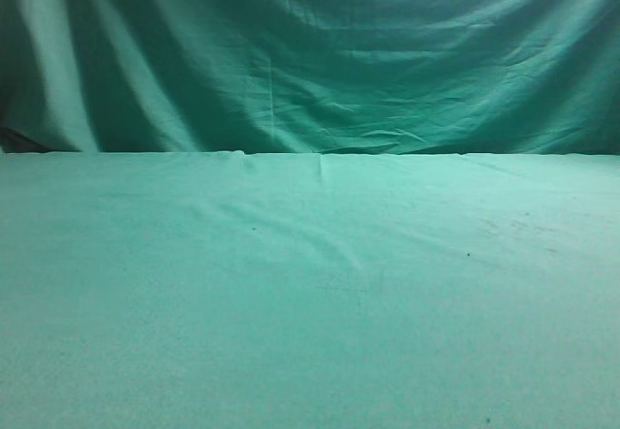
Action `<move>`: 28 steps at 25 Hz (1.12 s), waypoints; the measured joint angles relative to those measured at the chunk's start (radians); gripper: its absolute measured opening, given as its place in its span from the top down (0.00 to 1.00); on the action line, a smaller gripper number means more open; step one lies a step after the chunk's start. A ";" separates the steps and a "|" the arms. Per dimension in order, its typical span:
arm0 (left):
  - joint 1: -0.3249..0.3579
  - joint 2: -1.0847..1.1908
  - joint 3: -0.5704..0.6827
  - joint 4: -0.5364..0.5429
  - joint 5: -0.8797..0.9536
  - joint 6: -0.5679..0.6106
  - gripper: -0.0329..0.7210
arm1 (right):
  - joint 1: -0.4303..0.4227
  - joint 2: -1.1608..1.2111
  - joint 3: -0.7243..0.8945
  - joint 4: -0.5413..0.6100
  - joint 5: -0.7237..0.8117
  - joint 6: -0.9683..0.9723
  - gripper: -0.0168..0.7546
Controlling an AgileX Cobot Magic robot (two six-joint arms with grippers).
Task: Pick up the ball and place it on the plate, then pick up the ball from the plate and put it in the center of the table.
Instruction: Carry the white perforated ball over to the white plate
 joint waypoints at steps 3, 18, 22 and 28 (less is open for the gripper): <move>0.000 0.008 0.000 0.009 0.006 -0.016 0.55 | 0.000 0.006 0.000 0.000 -0.011 0.002 0.98; 0.000 0.040 -0.002 -0.006 -0.019 -0.024 0.42 | 0.000 0.006 0.000 0.007 -0.031 0.006 0.98; 0.000 0.040 -0.051 -0.146 -0.009 0.034 0.12 | 0.000 0.006 0.000 0.015 -0.040 0.006 0.98; 0.000 0.040 -0.227 -0.444 0.110 0.202 0.16 | 0.000 0.006 0.000 0.035 -0.042 0.006 0.98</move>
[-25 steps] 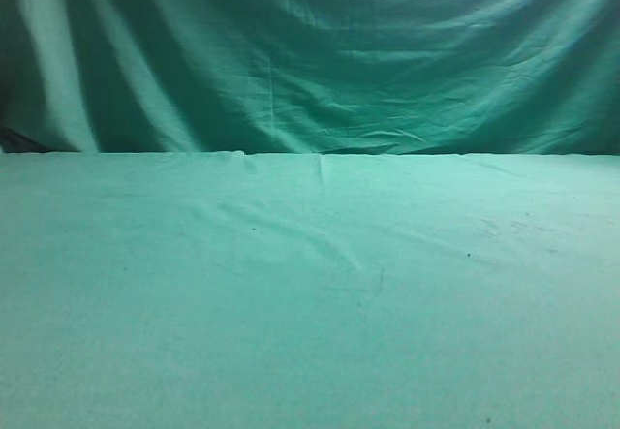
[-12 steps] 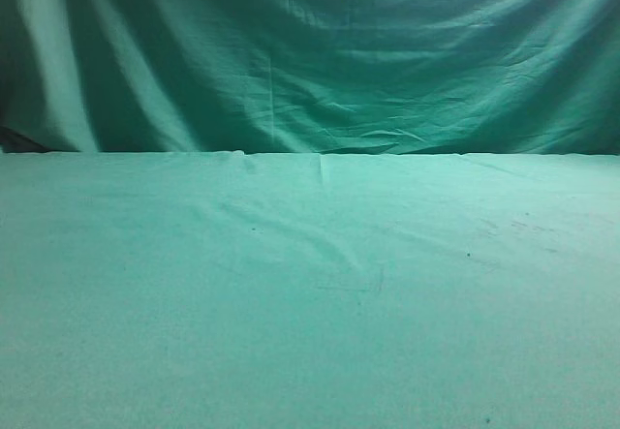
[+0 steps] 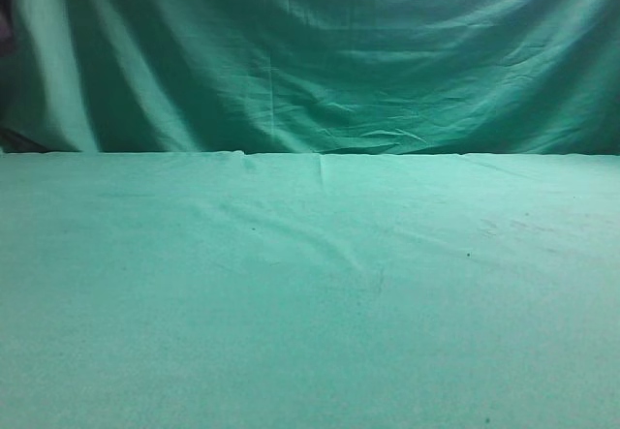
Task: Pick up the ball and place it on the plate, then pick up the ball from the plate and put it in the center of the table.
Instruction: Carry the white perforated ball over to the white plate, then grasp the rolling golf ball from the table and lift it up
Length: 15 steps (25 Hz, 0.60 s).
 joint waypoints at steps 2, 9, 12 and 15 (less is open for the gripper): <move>0.000 0.000 -0.059 -0.075 0.049 0.044 0.18 | 0.000 0.002 0.000 0.000 0.002 0.000 0.98; 0.000 -0.007 -0.167 -0.255 0.175 0.192 0.45 | 0.000 -0.012 0.000 0.002 0.088 -0.027 0.98; 0.000 -0.037 -0.168 -0.283 0.192 0.248 0.82 | 0.000 -0.043 0.000 0.002 0.162 -0.039 0.98; 0.000 -0.085 -0.168 -0.314 0.194 0.276 0.96 | 0.000 -0.089 0.000 0.002 0.235 -0.041 0.98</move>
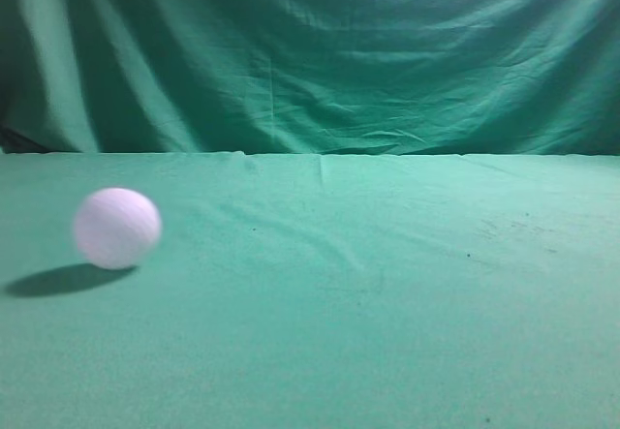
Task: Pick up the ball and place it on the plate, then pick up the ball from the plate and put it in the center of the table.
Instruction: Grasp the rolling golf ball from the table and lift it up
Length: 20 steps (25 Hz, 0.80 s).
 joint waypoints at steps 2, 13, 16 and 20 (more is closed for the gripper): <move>0.000 -0.038 0.000 -0.018 0.002 0.007 0.96 | 0.000 -0.043 0.000 0.000 0.030 0.000 0.98; 0.000 -0.449 0.413 -0.108 -0.251 0.167 0.96 | 0.002 -0.129 0.000 0.041 0.084 -0.045 0.98; 0.000 -0.567 0.549 -0.120 -0.331 0.209 0.96 | 0.027 -0.103 -0.002 0.059 0.080 -0.072 0.91; 0.000 -0.689 0.706 -0.125 -0.386 0.256 0.96 | 0.096 -0.029 -0.002 0.063 0.065 -0.083 0.78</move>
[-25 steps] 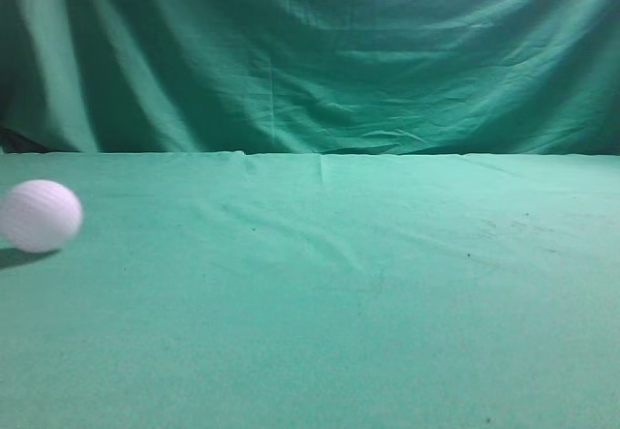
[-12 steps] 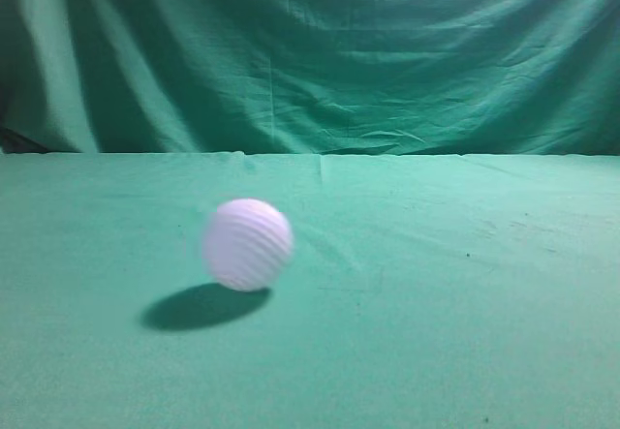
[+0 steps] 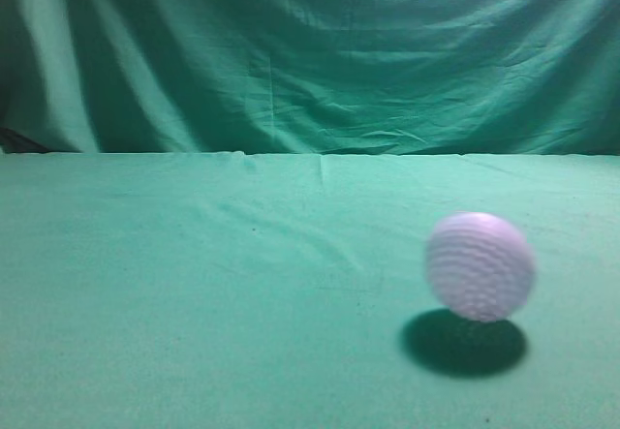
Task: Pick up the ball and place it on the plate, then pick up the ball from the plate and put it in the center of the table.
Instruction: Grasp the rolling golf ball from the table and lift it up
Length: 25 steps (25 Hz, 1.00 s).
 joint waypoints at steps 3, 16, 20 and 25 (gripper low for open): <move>0.000 -0.098 0.096 -0.011 -0.047 0.010 0.96 | 0.063 0.072 0.000 0.003 -0.050 -0.003 0.61; 0.000 -0.337 0.291 -0.032 -0.090 0.018 0.96 | 0.134 0.361 -0.003 -0.057 -0.224 0.012 0.16; 0.000 -0.339 0.291 -0.032 -0.090 0.020 0.96 | 0.134 0.428 -0.003 -0.209 -0.252 0.188 0.16; 0.000 -0.340 0.291 -0.032 -0.090 0.020 0.96 | 0.134 0.464 -0.005 -0.335 -0.248 0.386 0.16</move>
